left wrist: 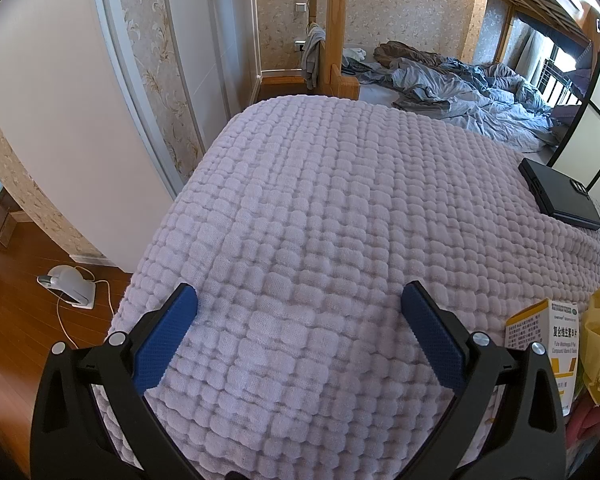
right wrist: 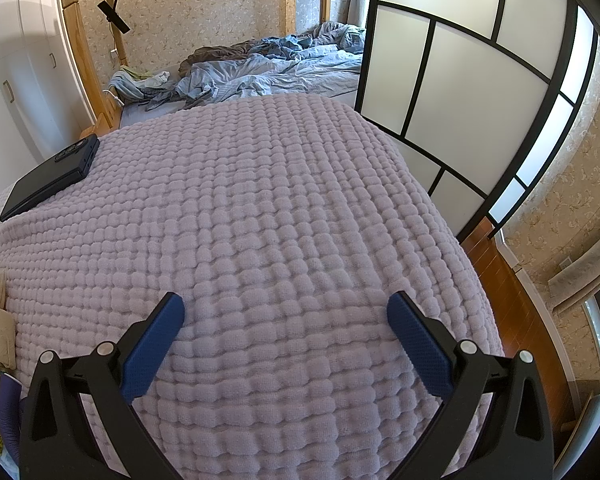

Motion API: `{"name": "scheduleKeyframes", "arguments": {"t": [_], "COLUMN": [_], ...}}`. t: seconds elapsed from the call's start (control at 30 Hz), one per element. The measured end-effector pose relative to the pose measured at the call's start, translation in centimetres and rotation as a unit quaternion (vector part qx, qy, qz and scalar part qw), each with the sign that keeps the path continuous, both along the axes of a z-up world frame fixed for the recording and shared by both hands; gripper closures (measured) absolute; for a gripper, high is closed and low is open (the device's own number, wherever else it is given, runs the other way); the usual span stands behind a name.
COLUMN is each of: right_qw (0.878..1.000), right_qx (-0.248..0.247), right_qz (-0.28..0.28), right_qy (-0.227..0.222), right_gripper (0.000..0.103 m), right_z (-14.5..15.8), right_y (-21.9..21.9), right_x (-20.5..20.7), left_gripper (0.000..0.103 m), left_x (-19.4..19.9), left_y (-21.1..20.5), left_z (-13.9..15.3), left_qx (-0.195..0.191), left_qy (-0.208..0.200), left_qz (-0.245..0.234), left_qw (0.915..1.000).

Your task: Collect trash

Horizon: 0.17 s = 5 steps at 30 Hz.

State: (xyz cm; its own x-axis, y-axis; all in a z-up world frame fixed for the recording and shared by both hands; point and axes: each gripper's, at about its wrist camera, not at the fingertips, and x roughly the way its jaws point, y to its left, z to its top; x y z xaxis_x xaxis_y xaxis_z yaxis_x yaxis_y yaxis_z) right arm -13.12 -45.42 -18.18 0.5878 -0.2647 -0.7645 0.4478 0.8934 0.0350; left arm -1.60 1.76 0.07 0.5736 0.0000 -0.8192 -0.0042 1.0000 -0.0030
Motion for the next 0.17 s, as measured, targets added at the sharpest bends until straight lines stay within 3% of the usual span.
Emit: {"name": "scheduleKeyframes", "arguments": {"t": [0.17], "right_qw": [1.0], "right_qx": [0.0], "right_qz": [0.0], "right_qy": [0.0], "right_gripper": [0.003], "right_z": [0.01], "right_y": [0.0], "right_x": [0.0], "left_gripper": [0.001], "left_x": [0.14], "left_y": [-0.02], "left_z": [-0.07], "left_qx": [0.0], "left_qy": [0.0], "left_qz": [0.0], "left_qw": [1.0]}}
